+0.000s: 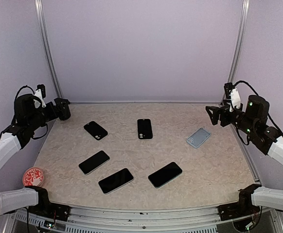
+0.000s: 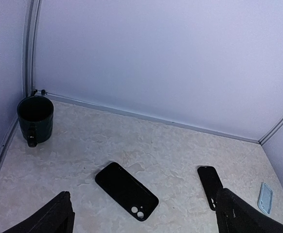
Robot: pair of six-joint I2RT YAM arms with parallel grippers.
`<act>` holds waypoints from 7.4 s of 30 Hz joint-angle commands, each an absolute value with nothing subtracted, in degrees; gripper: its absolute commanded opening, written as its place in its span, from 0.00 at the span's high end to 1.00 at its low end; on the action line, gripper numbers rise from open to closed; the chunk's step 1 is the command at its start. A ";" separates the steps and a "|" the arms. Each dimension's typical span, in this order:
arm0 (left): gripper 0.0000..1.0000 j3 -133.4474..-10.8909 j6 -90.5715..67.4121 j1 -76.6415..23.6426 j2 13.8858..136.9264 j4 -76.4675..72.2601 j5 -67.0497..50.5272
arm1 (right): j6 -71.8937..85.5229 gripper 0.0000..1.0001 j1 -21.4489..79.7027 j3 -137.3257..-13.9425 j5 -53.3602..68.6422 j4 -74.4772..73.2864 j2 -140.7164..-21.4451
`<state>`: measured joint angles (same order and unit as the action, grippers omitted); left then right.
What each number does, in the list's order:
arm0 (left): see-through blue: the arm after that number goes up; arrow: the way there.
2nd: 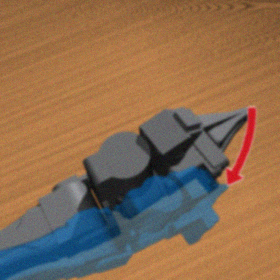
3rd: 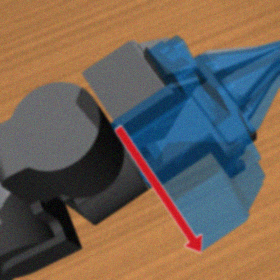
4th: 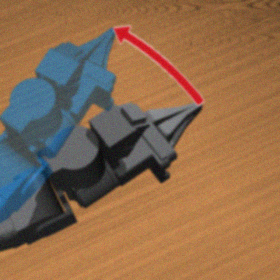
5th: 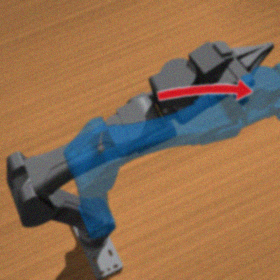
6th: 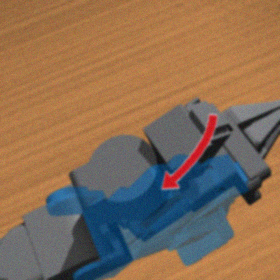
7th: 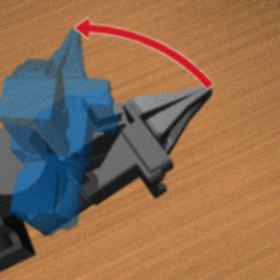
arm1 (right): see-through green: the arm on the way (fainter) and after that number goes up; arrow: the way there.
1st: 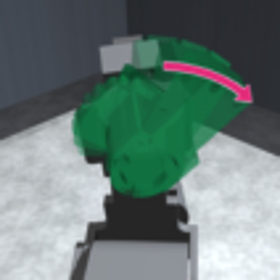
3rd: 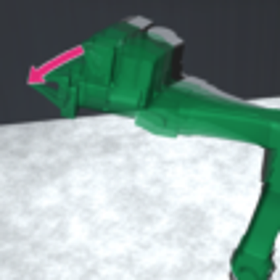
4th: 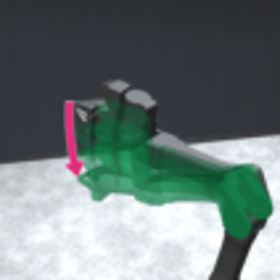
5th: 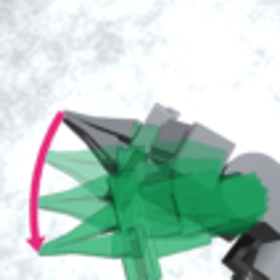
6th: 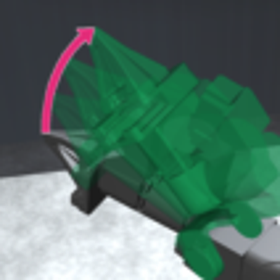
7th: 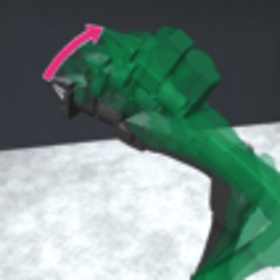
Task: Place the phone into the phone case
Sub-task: Move the phone case to the center of the board, then move the phone to the center of the board.
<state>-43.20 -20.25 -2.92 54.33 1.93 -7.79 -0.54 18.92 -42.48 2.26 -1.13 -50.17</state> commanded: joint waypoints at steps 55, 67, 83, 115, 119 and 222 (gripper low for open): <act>0.01 -41.86 -30.93 -29.56 70.21 -9.61 1.32 | 31.64 0.05 18.11 -50.90 -10.87 -4.44 -85.07; 0.01 -41.05 -31.20 -30.35 71.20 -9.93 0.93 | 31.17 0.18 18.19 -60.54 -15.03 -4.06 -100.15; 0.01 -40.96 -30.77 -30.41 69.97 -9.67 0.55 | 32.89 0.29 18.19 -68.05 -15.14 -6.66 -110.47; 0.01 -39.30 -31.73 -30.41 70.31 -11.34 0.26 | 32.56 0.63 20.52 -72.92 -15.81 -8.76 -118.36; 0.01 -38.81 -31.89 -30.41 70.05 -11.73 0.26 | 32.23 0.70 21.11 -72.92 -15.31 -8.53 -118.31; 0.01 -41.87 -34.85 -32.89 75.75 -14.50 -1.73 | 5.27 0.08 34.22 -57.95 -34.93 -35.17 -102.73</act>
<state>-39.94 -34.50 -31.62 75.13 -14.57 -4.45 2.90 37.10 -57.47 -32.23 -33.19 -99.81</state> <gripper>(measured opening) 0.989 0.923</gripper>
